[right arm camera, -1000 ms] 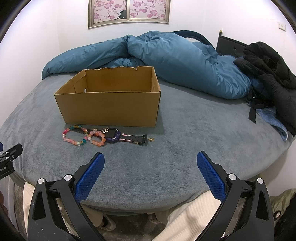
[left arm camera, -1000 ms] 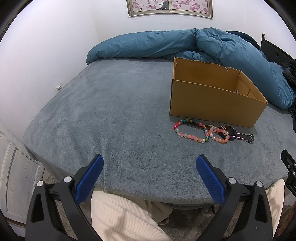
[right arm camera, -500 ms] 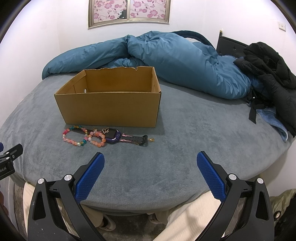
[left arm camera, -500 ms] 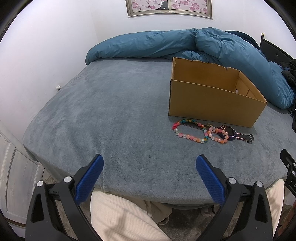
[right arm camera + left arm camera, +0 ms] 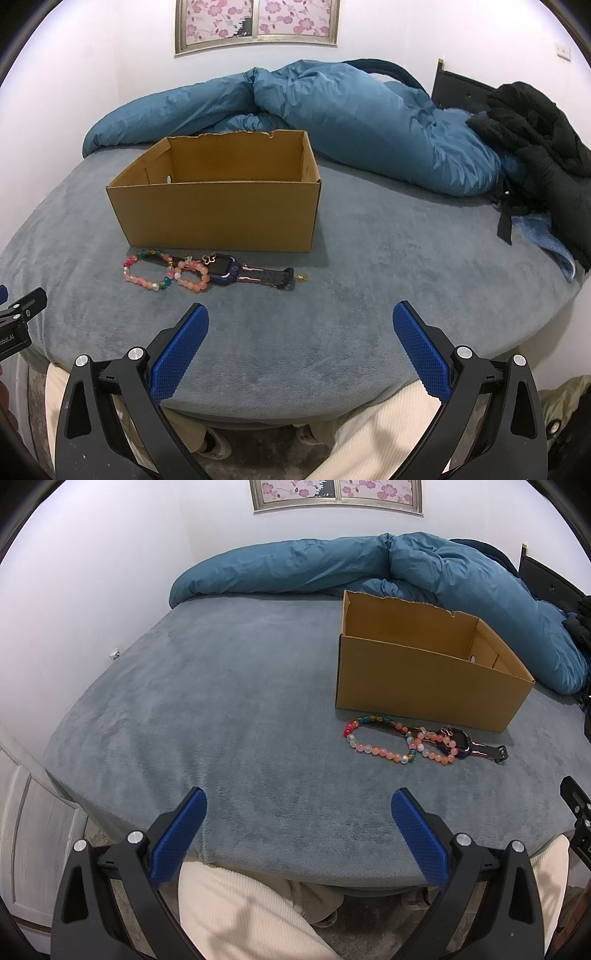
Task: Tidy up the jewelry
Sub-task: 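Move the right tool to the multicolour bead bracelet and close on it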
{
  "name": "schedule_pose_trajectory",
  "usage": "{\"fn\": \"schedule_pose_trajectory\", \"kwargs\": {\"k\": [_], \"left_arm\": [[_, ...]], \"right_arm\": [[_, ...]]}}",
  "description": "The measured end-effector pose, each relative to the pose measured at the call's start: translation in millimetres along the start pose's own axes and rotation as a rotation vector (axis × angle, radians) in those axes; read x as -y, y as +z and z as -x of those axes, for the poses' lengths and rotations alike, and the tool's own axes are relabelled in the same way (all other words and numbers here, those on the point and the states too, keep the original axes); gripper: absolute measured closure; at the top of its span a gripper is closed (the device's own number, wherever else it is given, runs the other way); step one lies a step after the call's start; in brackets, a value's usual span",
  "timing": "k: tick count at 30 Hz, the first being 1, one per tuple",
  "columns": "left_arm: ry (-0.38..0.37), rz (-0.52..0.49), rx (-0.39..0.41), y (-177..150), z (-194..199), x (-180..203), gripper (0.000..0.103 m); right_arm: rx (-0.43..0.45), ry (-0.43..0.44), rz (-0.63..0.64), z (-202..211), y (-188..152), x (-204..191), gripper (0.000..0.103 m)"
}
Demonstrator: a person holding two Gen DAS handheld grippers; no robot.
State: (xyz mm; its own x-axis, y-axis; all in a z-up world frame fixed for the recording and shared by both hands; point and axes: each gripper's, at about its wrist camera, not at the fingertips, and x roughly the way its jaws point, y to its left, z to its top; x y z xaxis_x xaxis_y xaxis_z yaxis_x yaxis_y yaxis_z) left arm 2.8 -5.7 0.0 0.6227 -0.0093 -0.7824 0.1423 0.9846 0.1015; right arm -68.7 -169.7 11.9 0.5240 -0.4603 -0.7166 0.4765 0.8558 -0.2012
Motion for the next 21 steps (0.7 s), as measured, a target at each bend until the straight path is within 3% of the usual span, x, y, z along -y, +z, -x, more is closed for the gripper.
{"fn": "schedule_pose_trajectory", "kwargs": {"k": [10,16,21], "left_arm": [[-0.081,-0.018,-0.018,-1.3,-20.9,5.6,0.004],[-0.273,0.041,0.033,3.6,-35.9,-2.8,0.004],[-0.351,0.032,0.074,10.4,-48.7,-7.5,0.004]], "right_arm": [[-0.021,0.037,-0.013,-21.1,-1.9,4.6,0.007],[0.010,0.135,0.013,-31.2,4.8,-8.9,0.007],[0.038,0.227,0.064,-46.7,16.7,-32.8,0.013]]}}
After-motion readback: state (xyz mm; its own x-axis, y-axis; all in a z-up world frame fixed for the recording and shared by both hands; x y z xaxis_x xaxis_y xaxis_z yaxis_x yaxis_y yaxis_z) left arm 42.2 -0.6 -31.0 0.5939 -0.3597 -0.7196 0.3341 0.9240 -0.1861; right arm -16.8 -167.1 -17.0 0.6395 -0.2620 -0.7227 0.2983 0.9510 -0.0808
